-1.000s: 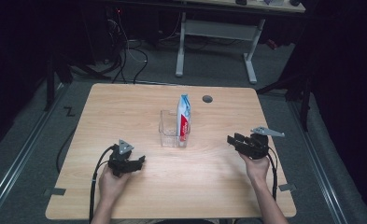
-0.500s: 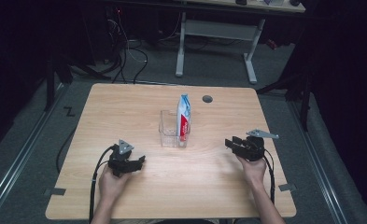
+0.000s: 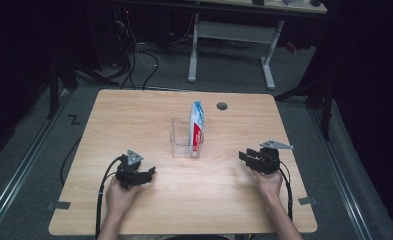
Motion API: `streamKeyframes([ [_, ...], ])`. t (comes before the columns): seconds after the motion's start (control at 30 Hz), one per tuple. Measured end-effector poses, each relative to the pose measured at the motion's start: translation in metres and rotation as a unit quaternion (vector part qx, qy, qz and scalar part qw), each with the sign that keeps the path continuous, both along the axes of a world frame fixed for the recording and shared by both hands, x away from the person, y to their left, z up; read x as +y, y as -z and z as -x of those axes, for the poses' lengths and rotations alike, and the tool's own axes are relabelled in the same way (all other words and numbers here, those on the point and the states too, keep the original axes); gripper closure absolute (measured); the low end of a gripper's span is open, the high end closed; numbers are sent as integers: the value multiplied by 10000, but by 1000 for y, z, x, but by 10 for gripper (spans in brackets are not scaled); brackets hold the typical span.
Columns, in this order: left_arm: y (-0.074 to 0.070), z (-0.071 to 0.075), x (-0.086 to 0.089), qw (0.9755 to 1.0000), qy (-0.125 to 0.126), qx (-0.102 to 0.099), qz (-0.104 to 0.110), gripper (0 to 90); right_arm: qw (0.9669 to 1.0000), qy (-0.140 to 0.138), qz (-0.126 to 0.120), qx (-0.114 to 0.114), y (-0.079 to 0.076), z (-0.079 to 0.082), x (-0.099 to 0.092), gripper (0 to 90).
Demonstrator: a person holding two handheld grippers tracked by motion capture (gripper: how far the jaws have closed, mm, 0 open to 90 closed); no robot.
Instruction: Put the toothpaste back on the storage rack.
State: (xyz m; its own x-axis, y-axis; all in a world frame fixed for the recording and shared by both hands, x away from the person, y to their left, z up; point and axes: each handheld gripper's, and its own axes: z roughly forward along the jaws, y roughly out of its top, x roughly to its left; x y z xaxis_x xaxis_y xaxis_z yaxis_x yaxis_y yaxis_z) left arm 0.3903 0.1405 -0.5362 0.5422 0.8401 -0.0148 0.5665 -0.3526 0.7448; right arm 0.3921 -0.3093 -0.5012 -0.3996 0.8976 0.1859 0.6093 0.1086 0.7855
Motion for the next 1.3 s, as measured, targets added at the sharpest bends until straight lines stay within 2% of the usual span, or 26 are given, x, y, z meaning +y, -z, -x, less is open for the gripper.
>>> streamKeyframes([
  [0.77,0,0,0,10000,-10,-1,1,299,9995,-102,234,189,14,-4,13,539],
  [0.83,0,0,0,10000,-9,2,3,299,9993,-104,307,194,16,-4,15,538],
  [0.97,0,0,0,10000,-7,6,9,299,9995,-38,253,202,26,-5,16,539],
  [1.03,0,0,0,10000,-10,4,10,299,9992,9,308,263,30,-6,18,534],
  [1.07,0,0,0,10000,-8,6,9,300,9993,-4,323,175,29,-5,17,534],
  [1.13,0,0,0,10000,-8,5,8,299,9992,-4,368,147,29,-5,18,531],
  [1.17,0,0,0,10000,-9,5,9,299,9990,-5,401,210,29,-5,20,527],
  [1.3,0,0,0,10000,-9,7,15,299,9969,-110,770,153,29,-4,27,487],
])
